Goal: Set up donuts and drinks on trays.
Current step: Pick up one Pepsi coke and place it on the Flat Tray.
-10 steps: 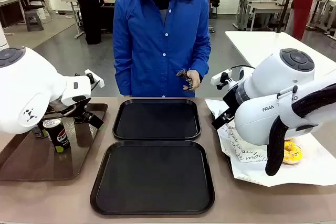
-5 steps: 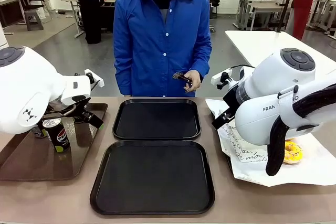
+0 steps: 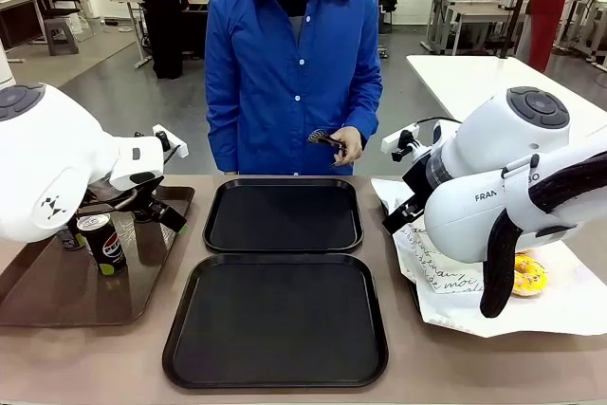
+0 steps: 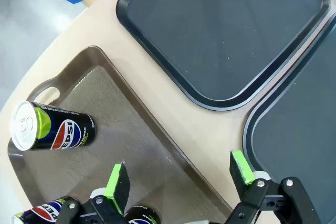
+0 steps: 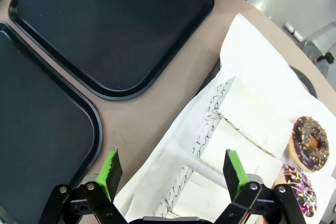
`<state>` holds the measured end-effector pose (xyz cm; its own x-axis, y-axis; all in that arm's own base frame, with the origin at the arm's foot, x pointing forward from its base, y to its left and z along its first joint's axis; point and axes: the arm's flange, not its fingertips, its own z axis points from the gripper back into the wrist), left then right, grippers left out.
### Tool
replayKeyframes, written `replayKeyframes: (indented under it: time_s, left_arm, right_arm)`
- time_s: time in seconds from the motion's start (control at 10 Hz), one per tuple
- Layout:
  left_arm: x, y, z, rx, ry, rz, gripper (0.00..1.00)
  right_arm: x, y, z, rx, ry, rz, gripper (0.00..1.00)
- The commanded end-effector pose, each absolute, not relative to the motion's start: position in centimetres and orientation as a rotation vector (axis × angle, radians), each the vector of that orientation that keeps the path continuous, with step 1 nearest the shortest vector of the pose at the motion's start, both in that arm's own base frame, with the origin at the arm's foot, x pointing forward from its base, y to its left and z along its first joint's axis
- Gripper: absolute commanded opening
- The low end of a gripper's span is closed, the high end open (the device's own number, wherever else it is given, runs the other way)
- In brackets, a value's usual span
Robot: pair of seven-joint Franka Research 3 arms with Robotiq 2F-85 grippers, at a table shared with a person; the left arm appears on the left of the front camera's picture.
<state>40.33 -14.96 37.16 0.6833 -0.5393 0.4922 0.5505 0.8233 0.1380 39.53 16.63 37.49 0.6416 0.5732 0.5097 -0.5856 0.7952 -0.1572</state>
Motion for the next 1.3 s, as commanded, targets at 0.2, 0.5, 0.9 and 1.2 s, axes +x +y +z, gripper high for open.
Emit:
replayKeyframes:
  time_s: [0.2, 0.5, 0.9, 1.2]
  left_arm:
    - [40.3, -15.0, 37.2, -0.022, -0.545, -0.611, 1.00]
    - [31.1, -12.0, 43.1, 0.018, -0.619, -0.713, 1.00]
    - [20.4, -5.1, 42.1, -0.003, -0.480, -0.699, 1.00]
    - [31.2, -9.7, 52.3, -0.003, -0.456, -0.694, 1.00]
  right_arm:
    - [39.5, 16.6, 37.5, 0.023, -0.573, 0.660, 1.00]
    - [29.6, 16.2, 43.7, -0.066, -0.625, 0.708, 1.00]
    - [17.5, 11.3, 43.3, -0.129, -0.396, 0.682, 1.00]
    - [25.1, 15.9, 52.1, -0.159, -0.380, 0.695, 1.00]
